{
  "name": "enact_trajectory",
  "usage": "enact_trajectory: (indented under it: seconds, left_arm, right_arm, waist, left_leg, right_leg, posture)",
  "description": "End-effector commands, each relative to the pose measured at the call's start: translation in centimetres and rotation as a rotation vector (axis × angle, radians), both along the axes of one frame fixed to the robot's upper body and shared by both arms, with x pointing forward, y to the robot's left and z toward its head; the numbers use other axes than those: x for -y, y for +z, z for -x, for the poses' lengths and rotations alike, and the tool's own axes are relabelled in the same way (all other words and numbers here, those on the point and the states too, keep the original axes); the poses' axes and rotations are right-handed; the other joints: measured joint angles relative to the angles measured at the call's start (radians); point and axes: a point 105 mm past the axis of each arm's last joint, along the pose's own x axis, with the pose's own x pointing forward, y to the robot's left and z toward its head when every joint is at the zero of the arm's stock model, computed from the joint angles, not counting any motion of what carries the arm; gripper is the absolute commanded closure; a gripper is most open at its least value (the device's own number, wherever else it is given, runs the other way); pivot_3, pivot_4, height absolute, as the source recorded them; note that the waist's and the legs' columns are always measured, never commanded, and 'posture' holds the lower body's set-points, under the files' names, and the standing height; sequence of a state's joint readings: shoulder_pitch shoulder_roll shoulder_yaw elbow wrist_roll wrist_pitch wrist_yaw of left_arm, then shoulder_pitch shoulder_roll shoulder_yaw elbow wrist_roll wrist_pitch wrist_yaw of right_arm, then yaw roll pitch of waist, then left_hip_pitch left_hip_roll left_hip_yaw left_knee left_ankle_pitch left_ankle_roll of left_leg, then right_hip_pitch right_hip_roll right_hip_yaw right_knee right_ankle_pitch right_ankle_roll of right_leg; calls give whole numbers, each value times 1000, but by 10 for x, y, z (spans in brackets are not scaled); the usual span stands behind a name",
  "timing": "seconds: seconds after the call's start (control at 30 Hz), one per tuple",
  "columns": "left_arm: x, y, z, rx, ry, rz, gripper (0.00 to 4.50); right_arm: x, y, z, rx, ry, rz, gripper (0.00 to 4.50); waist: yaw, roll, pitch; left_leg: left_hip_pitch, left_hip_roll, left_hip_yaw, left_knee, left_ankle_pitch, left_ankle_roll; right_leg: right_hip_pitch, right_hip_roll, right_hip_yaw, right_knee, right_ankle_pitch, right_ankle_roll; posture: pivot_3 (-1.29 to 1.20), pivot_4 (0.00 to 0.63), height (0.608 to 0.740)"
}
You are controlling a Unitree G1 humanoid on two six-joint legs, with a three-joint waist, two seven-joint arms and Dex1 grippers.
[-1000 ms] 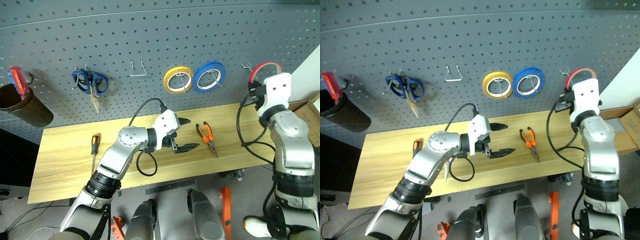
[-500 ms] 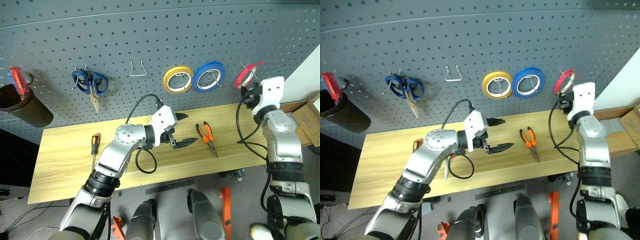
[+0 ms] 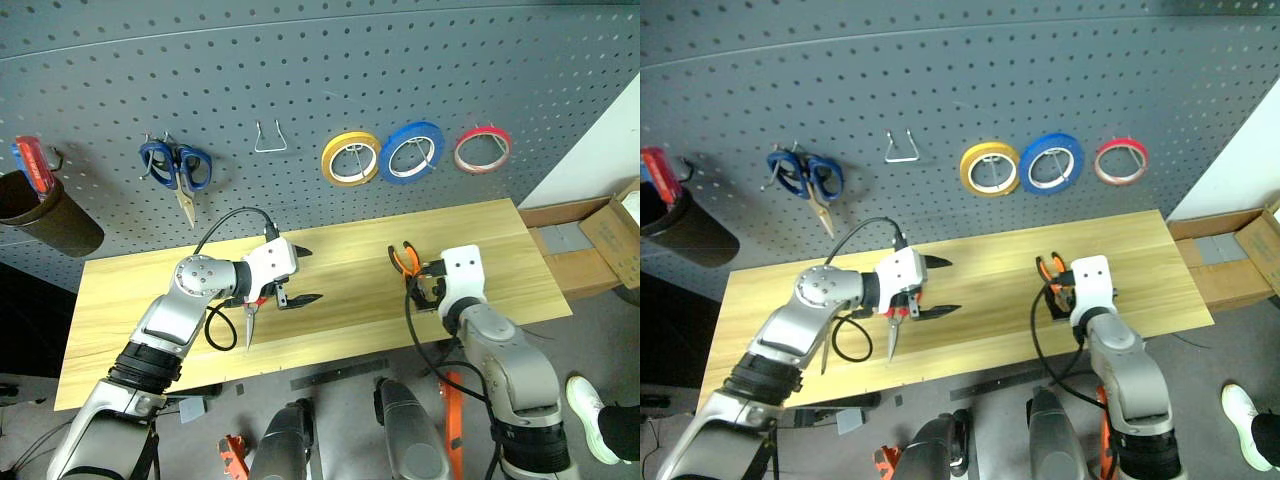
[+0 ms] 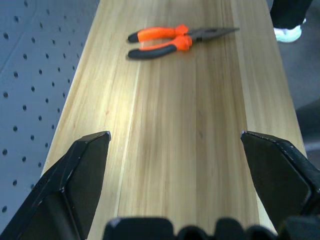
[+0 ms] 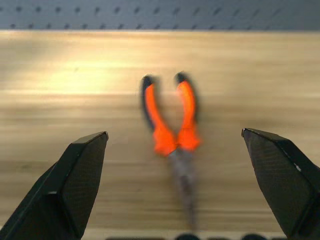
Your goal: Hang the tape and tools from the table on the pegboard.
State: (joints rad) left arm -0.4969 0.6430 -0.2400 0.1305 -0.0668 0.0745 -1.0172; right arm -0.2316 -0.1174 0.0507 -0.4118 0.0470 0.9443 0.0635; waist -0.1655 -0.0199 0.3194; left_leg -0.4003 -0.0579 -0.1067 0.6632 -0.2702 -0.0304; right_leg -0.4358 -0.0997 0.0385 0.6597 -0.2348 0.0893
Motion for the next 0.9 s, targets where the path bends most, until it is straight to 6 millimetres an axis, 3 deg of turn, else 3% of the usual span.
enact_trajectory:
  seconds: [0.03,0.47,0.87,0.9]
  left_arm:
    - [-1,7,1,52,-35,-30,0]
    - [5,5,7,47,-45,-20,0]
    - [5,6,8,49,-29,-8,0]
    - [4,6,8,50,-27,-7,0]
  right_arm:
    - [-4,-6,-14,-31,-2,8,41]
    - [-3,-30,-68,-91,-8,25,41]
    - [8,-58,-81,-247,-55,-24,41]
    - [9,-60,-80,-261,-62,-38,205]
  waist:
    - [-2,0,0]
    - [-6,0,0]
    - [-6,-1,-1]
    - [-6,-1,-1]
  left_leg:
    - [0,0,1,0,0,0]
    - [-1,1,5,0,0,0]
    - [-1,1,5,0,0,0]
    - [-1,1,5,0,0,0]
  right_leg:
    - [-1,0,1,1,0,0]
    - [-5,0,3,3,0,0]
    - [-5,1,4,4,0,0]
    - [-5,1,4,4,0,0]
  posture:
    - [-275,313,740]
    - [-237,308,740]
    - [-217,297,740]
    - [-217,297,740]
